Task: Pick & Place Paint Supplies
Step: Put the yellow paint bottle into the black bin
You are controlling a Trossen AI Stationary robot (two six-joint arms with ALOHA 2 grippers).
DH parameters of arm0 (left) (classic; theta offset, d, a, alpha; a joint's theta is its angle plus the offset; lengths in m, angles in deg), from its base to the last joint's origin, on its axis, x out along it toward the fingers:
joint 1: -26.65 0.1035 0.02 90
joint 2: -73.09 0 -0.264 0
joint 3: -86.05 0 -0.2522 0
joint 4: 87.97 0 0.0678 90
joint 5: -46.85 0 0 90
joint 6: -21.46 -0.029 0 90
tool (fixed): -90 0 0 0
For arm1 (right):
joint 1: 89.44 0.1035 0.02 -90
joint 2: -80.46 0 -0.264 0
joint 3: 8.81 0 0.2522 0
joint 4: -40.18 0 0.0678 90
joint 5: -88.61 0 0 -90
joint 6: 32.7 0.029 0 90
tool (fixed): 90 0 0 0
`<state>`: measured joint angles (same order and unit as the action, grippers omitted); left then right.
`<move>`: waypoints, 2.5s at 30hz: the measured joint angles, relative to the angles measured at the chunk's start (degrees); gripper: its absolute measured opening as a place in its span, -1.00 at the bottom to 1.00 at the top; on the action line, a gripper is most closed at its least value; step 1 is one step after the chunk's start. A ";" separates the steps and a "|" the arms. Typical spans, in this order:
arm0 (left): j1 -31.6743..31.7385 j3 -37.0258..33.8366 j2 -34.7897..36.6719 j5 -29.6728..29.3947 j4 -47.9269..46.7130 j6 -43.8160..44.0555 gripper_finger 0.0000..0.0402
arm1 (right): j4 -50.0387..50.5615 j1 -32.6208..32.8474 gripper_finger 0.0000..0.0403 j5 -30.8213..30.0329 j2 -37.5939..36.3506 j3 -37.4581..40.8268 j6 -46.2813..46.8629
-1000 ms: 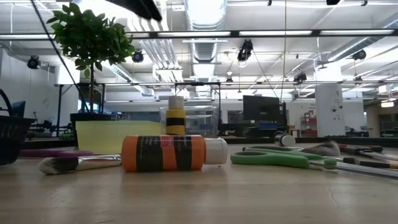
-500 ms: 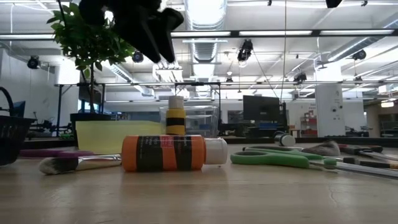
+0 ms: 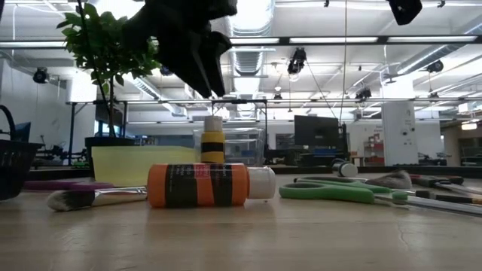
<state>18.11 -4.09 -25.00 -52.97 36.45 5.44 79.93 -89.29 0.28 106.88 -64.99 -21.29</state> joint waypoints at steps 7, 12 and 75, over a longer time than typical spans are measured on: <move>0.89 0.00 -1.09 0.11 -0.04 1.36 0.47 | -0.93 0.00 0.13 1.87 0.00 1.80 2.00; 1.23 -0.22 -1.09 0.45 0.04 3.66 0.51 | -1.08 0.07 0.13 3.04 0.00 2.78 2.52; 2.78 -8.75 12.37 8.84 0.61 18.45 -0.42 | -2.26 0.11 0.13 3.15 -0.10 6.06 5.99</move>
<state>20.89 -12.84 -12.63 -44.14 37.06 23.89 77.66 -89.18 3.43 106.78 -58.92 -15.30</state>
